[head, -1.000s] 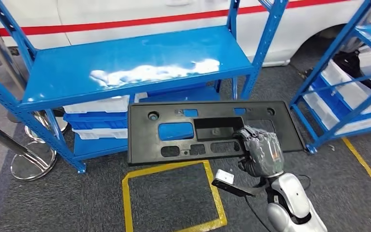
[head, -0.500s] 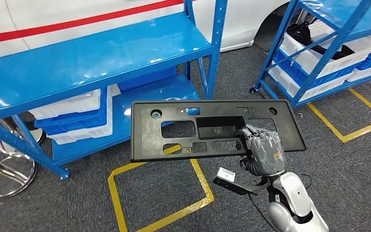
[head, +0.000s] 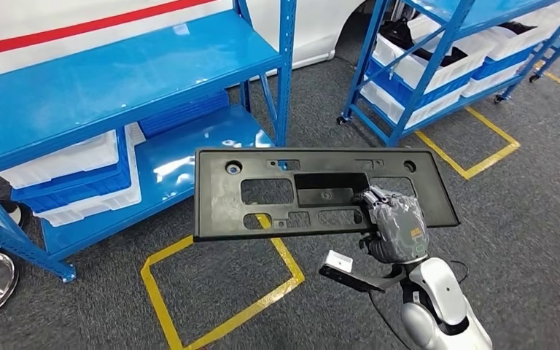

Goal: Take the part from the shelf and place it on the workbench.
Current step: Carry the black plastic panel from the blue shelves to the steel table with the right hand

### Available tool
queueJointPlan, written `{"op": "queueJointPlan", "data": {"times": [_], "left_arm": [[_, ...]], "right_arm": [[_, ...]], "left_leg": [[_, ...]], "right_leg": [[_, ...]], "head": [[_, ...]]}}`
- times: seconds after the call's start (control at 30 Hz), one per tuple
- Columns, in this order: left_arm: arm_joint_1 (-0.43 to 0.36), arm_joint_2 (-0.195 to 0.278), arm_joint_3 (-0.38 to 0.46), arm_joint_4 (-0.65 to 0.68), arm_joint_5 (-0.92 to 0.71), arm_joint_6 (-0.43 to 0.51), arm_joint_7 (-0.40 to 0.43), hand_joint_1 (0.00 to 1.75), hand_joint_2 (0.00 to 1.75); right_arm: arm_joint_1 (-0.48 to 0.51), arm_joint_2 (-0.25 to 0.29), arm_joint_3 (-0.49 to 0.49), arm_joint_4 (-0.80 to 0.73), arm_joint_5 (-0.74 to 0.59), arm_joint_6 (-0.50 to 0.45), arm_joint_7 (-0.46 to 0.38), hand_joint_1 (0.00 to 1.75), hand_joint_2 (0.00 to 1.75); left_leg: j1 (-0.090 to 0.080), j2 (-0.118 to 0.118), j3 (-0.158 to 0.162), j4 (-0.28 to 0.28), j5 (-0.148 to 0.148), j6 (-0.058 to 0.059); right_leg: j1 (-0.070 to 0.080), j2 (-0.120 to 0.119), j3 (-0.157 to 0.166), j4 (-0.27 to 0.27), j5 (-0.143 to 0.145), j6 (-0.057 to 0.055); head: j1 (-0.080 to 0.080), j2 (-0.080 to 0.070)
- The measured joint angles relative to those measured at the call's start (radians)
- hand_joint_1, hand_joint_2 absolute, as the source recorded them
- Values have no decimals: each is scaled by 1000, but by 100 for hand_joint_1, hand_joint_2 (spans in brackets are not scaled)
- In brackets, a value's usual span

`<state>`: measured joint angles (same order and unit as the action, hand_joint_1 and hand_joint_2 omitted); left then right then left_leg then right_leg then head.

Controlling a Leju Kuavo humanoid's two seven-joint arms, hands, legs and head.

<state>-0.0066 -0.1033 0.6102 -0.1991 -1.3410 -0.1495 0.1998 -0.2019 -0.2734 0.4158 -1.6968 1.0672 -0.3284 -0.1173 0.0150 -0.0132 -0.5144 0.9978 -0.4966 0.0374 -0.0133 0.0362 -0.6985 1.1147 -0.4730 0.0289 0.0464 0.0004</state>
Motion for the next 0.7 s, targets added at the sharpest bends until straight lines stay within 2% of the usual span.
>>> {"op": "queueJointPlan", "data": {"times": [0.03,0.07,0.1,0.13,0.17,0.2,0.23,0.27,0.3,0.33,0.4,0.43,0.47,0.5,0.53,0.57,0.6,0.63,0.67,0.7], "left_arm": [[0,1,0,0,-1,0,-1,0,175],[1,1,1,0,-1,0,-2,0,175],[1,2,1,0,-2,0,-2,0,175],[1,2,1,0,-3,0,-2,0,175],[0,2,1,0,-3,0,-3,0,175],[-1,2,1,0,-3,0,-3,0,175],[-3,2,2,0,-4,0,-3,0,175],[-4,2,2,0,-4,0,-4,0,175],[-5,1,3,0,-3,-1,-5,0,175],[-5,1,4,0,-2,-1,-9,0,175],[-7,1,9,0,1,-2,-22,0,175],[-7,1,12,0,4,-2,-31,0,175],[-6,0,15,0,6,-2,-40,0,175],[-4,0,18,0,8,-1,-47,0,175],[-3,0,21,0,9,-1,-53,0,175],[-2,0,23,0,10,0,-57,0,175],[-2,0,24,0,11,0,-60,0,175],[-3,0,25,0,11,0,-61,0,175],[-3,0,25,0,11,0,-62,0,175],[-3,0,25,0,10,0,-61,0,175]], "right_arm": [[-2,0,0,1,0,0,0,175,175],[-2,0,0,2,0,0,0,175,175],[-2,0,0,3,0,1,0,175,175],[-2,0,0,4,-1,1,1,175,175],[-2,0,0,6,-1,1,2,175,175],[-2,0,0,6,-1,1,2,175,175],[-2,0,0,6,-1,1,2,175,175],[-4,0,0,6,-1,1,2,175,175],[-5,0,0,6,-1,1,2,175,175],[-7,0,0,5,-1,1,2,175,175],[-10,0,-1,5,-2,0,2,175,175],[-11,-1,-1,5,-3,0,2,175,175],[-12,-1,-1,6,-4,0,2,175,175],[-12,-1,-1,6,-4,0,2,175,175],[-13,-1,0,6,-4,0,2,175,175],[-14,0,0,6,-4,0,2,175,175],[-14,0,0,7,-4,0,2,175,175],[-14,0,0,8,-4,0,2,175,175],[-14,0,0,8,-4,0,2,175,175],[-13,0,1,9,-4,0,2,175,175]], "left_leg": [[-5,15,-14,1,10,7],[-9,29,-28,3,19,10],[-12,44,-44,6,29,12],[-15,58,-59,10,37,12],[-18,70,-75,15,44,11],[-20,82,-88,19,51,10],[-22,92,-99,23,58,8],[-24,100,-107,26,65,4],[-25,109,-110,26,73,0],[-23,118,-112,25,80,-6],[-19,135,-113,18,94,-19],[-16,126,-116,20,90,-27],[-13,105,-122,32,70,-34],[-12,75,-131,61,33,-40],[-10,44,-143,110,-17,-44],[-11,27,-157,171,-63,-46],[-11,21,-168,230,-93,-47],[-11,19,-170,271,-100,-47],[-11,18,-156,277,-84,-46],[-11,15,-127,248,-59,-44]], "right_leg": [[-1,-21,-18,67,-54,4],[-3,-28,-33,137,-94,7],[-6,-31,-41,197,-114,10],[-7,-32,-35,225,-105,11],[-8,-34,-13,220,-79,11],[-8,-40,26,181,-50,9],[-6,-58,83,111,-38,3],[0,-81,141,29,-43,-3],[7,-100,187,-39,-56,-12],[15,-113,214,-90,-71,-21],[24,-102,213,-119,-64,-41],[24,-92,205,-126,-52,-50],[22,-83,197,-131,-39,-60],[19,-74,189,-135,-26,-68],[18,-64,177,-136,-14,-73],[18,-53,164,-135,-3,-76],[19,-41,152,-133,7,-78],[19,-29,138,-129,17,-78],[19,-14,124,-124,25,-76],[19,-1,112,-117,32,-74]], "head": [[0,0],[0,0],[0,0],[0,0],[0,0],[0,0],[0,0],[0,0],[-1,0],[0,0],[0,0],[0,0],[-1,0],[-1,0],[-1,0],[-2,0],[-2,0],[-2,0],[-2,0],[-2,0]]}}
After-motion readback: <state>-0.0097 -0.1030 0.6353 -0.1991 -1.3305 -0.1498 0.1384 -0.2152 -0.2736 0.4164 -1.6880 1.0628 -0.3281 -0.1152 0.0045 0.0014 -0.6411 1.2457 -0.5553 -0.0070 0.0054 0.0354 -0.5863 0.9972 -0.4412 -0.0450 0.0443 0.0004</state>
